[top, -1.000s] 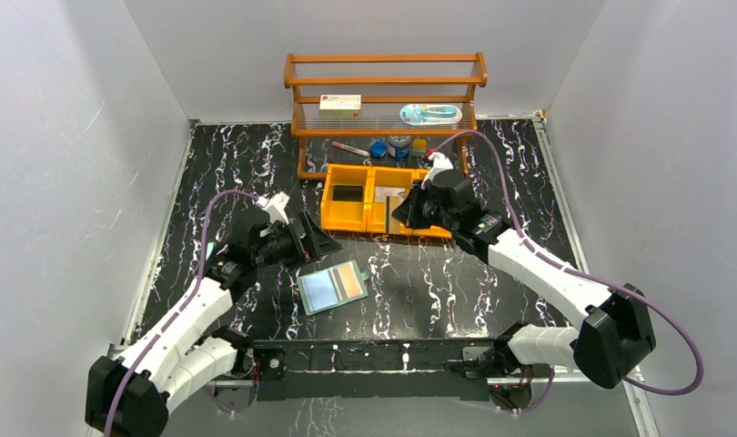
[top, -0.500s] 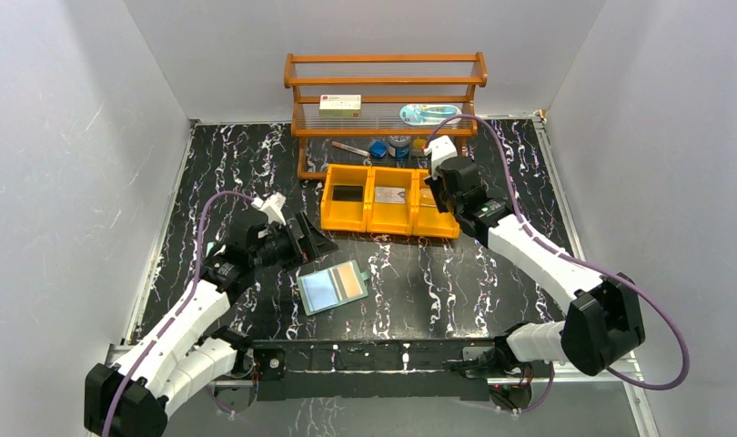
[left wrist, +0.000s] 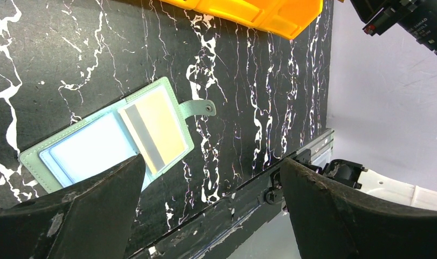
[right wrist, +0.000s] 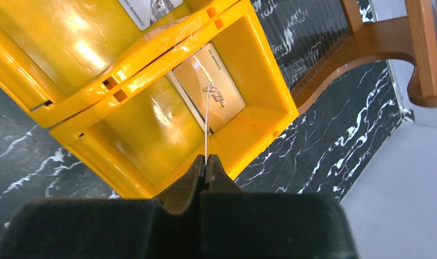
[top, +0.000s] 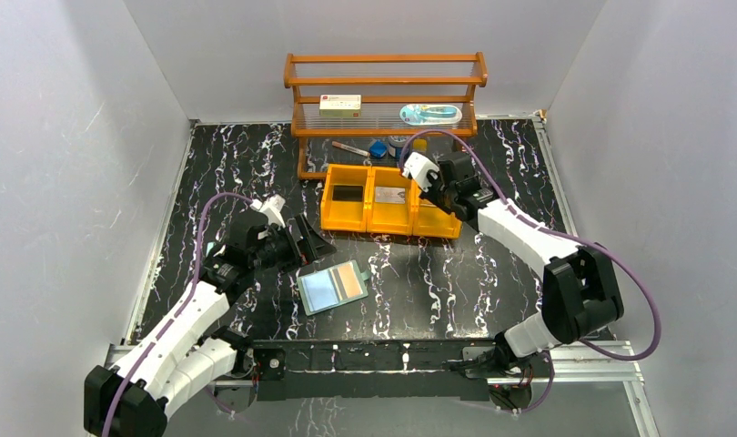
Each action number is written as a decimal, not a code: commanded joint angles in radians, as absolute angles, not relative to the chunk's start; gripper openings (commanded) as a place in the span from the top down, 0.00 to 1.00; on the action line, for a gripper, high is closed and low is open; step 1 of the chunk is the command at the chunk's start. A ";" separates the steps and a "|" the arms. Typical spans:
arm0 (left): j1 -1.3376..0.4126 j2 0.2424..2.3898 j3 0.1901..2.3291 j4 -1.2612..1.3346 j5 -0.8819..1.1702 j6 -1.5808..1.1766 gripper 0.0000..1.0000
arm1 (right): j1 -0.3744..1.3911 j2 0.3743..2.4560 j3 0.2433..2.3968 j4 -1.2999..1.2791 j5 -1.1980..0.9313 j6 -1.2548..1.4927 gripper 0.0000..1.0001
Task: Take the credit cards out of the card holder
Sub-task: Place the credit card in the storage box.
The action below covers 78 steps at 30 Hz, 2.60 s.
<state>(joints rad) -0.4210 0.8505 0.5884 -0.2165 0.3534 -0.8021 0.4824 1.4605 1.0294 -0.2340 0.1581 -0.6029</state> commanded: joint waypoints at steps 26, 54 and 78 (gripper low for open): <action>-0.416 0.808 0.649 -0.317 0.301 -0.726 0.05 | 0.387 1.749 1.185 -0.098 0.020 -1.011 1.00; -0.416 0.811 0.660 -0.340 0.290 -0.713 0.05 | 0.385 1.814 1.198 -0.206 -0.006 -1.060 0.73; -0.416 0.824 0.644 -0.328 0.307 -0.729 0.05 | 0.381 1.772 1.232 -0.243 0.002 -0.940 0.69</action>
